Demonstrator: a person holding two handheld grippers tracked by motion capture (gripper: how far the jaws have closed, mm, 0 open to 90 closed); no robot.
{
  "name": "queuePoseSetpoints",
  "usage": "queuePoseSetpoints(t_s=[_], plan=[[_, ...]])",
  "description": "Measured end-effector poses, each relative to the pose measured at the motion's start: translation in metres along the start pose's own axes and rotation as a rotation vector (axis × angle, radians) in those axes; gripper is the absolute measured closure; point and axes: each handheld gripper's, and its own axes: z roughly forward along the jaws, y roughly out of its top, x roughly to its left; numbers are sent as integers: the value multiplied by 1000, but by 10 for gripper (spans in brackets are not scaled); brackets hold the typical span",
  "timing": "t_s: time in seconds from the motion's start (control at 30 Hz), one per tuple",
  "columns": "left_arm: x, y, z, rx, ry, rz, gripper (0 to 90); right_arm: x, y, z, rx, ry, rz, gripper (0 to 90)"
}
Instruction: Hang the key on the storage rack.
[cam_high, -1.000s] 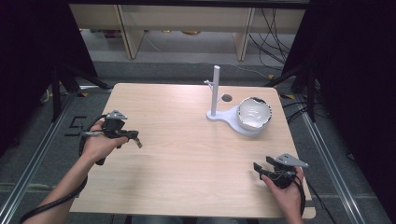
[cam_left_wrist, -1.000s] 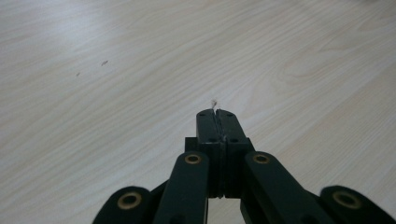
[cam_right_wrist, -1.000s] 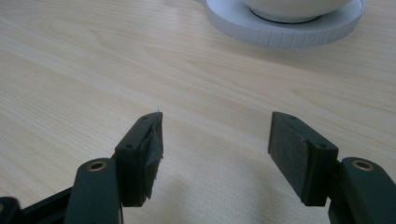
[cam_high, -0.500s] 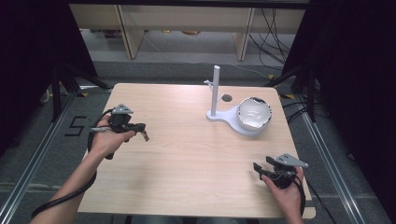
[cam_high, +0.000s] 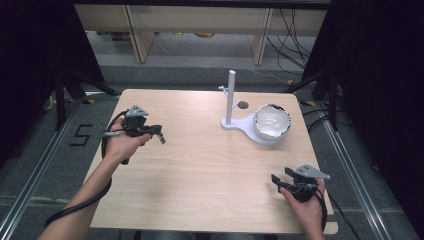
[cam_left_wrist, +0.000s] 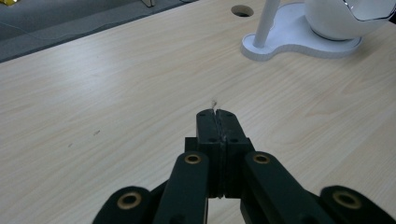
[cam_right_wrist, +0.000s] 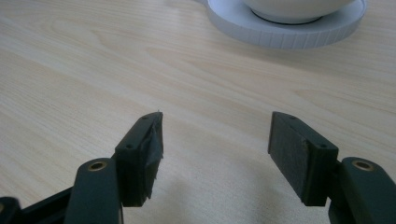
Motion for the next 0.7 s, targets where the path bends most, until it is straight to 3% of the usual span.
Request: queuePoseSetpoints(t_s=[0.03, 0.1, 0.4, 0.43, 0.47, 0.67, 0.7], plan=[[0, 1, 0, -4, 1, 0, 890, 0, 0, 0, 4, -2, 0, 365], [0, 3, 1, -6, -1, 2, 890, -4, 0, 1, -18, 1, -45, 366], [-3, 15, 8, -46, 21, 7, 890, -5, 0, 0, -44, 7, -36, 368], [-4, 17, 9, -51, 22, 8, 890, -3, -1, -1, -37, 6, -8, 368], [-4, 19, 10, -55, 19, 7, 890, -4, -1, 0, -43, 0, -28, 368], [-9, 34, 19, -107, 27, -9, 890, -2, 0, -1, -26, 10, -11, 367], [-11, 36, 20, -114, 25, -13, 890, -5, 0, 1, -31, 5, -42, 367]])
